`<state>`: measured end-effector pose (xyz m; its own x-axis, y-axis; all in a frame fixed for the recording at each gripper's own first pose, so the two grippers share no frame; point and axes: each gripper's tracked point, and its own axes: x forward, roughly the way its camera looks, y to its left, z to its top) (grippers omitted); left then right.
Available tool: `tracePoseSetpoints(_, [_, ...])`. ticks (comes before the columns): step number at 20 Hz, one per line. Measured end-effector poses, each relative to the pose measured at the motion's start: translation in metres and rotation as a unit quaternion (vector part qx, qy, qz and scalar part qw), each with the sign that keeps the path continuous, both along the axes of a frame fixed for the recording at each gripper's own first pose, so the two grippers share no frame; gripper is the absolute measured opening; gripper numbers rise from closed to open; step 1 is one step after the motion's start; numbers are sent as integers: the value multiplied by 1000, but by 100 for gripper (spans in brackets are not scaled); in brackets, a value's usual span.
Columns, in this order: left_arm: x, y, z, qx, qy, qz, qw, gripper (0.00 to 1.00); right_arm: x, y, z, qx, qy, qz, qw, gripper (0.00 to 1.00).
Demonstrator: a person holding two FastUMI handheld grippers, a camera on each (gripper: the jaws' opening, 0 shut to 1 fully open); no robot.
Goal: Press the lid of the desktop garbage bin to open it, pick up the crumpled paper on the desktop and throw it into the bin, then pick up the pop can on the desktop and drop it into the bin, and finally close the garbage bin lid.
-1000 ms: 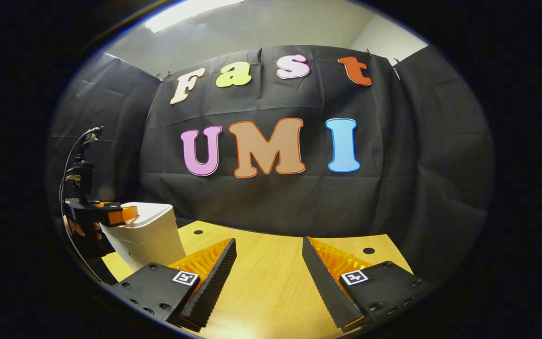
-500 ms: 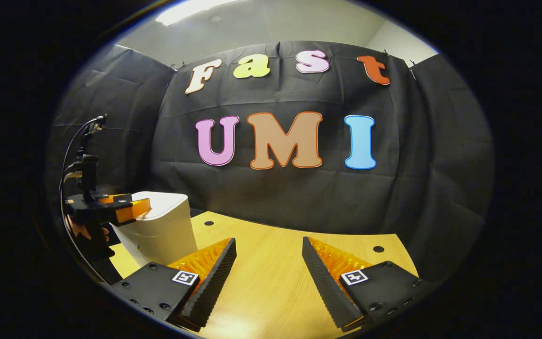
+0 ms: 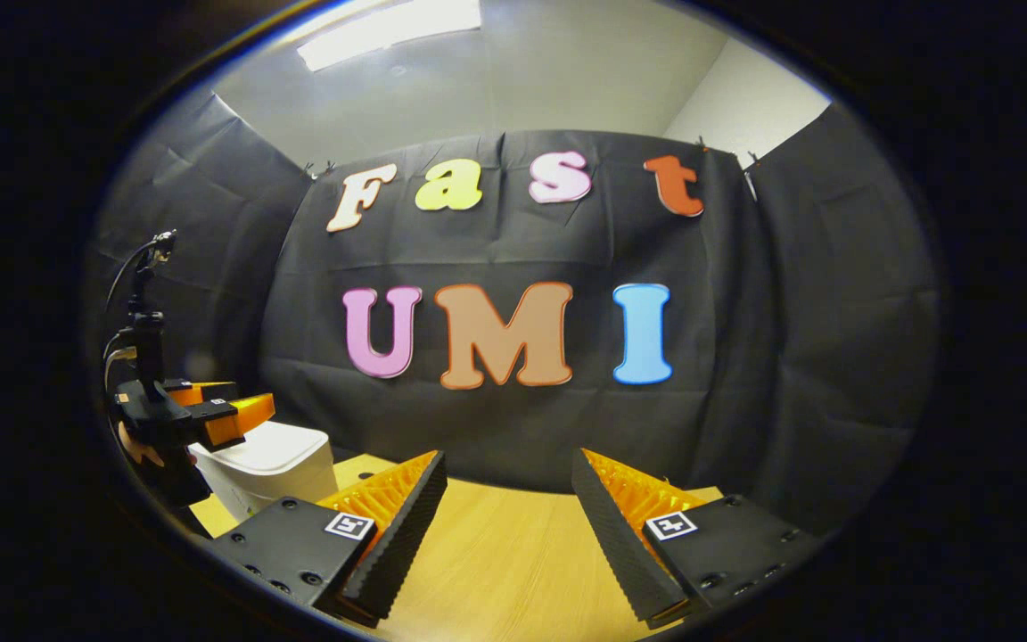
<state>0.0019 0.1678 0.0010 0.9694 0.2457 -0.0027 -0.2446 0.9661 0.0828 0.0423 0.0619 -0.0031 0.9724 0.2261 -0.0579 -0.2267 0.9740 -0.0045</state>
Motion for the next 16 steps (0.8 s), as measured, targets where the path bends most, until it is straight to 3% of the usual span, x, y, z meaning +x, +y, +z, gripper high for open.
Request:
tracePoseSetpoints(4, [7, -78, 24, -18, -26, -57, 998, 95, -10, -36, 17, 12, -22, -12, 1000, 94])
tracePoseSetpoints(8, [7, -142, 14, -17, -13, -94, 995, 94, -18, -60, 13, 20, -14, 3, 1000, 94])
tracePoseSetpoints(16, [0, -184, 18, -11, -20, -136, 990, 94, -22, -87, 25, 54, -24, -42, 997, 94])
